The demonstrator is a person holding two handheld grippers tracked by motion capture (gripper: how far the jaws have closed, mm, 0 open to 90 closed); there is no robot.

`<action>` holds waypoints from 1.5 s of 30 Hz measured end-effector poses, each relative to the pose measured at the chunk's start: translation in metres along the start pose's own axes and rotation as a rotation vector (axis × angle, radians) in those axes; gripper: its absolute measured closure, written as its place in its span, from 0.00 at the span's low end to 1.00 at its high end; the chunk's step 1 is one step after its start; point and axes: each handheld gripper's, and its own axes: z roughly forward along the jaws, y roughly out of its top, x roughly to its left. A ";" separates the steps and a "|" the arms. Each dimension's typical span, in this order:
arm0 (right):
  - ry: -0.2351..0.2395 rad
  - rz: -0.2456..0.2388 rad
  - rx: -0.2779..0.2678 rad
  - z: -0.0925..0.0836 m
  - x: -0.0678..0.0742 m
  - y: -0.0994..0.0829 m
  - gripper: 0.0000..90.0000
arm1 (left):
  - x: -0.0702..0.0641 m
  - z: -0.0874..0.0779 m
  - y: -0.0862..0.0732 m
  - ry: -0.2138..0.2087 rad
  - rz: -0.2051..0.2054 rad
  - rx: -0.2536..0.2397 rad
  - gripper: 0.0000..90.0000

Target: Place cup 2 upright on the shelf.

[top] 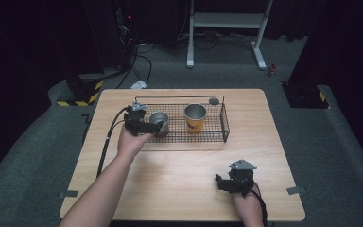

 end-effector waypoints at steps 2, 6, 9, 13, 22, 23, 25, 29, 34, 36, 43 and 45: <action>0.000 -0.003 -0.001 0.000 0.000 0.000 0.13 | 0.002 -0.003 -0.003 0.000 0.003 -0.001 0.01; 0.000 -0.002 -0.001 0.000 0.000 0.000 0.13 | 0.006 -0.008 -0.009 -0.004 -0.006 -0.004 0.01; 0.000 0.000 0.000 0.000 0.000 0.000 0.13 | 0.007 -0.013 -0.015 -0.017 -0.020 -0.008 0.01; 0.000 -0.003 -0.001 0.000 0.000 0.000 0.13 | 0.008 -0.021 -0.024 -0.028 -0.013 -0.015 0.01; 0.001 0.000 0.000 0.000 0.000 0.000 0.13 | 0.009 -0.040 -0.045 -0.050 0.009 -0.027 0.03; 0.001 -0.002 -0.001 0.000 0.000 0.000 0.13 | 0.009 -0.042 -0.048 -0.047 0.016 -0.027 0.03; 0.001 -0.002 -0.001 0.000 0.000 0.000 0.13 | 0.009 -0.046 -0.052 -0.038 0.029 -0.026 0.03; 0.000 0.000 0.000 0.000 0.000 0.000 0.13 | 0.011 -0.053 -0.067 -0.054 0.025 -0.022 0.03; 0.001 -0.003 -0.001 0.000 0.000 0.000 0.13 | 0.013 -0.059 -0.093 -0.073 0.032 0.017 0.03; 0.001 -0.004 -0.002 0.000 0.000 0.000 0.13 | 0.015 -0.061 -0.109 -0.087 0.027 0.040 0.03; 0.001 -0.004 -0.002 0.000 0.000 0.000 0.13 | 0.017 -0.063 -0.152 -0.066 0.066 0.130 0.05; -0.001 -0.005 -0.002 0.000 0.000 0.000 0.13 | 0.018 -0.065 -0.161 -0.049 0.088 0.163 0.05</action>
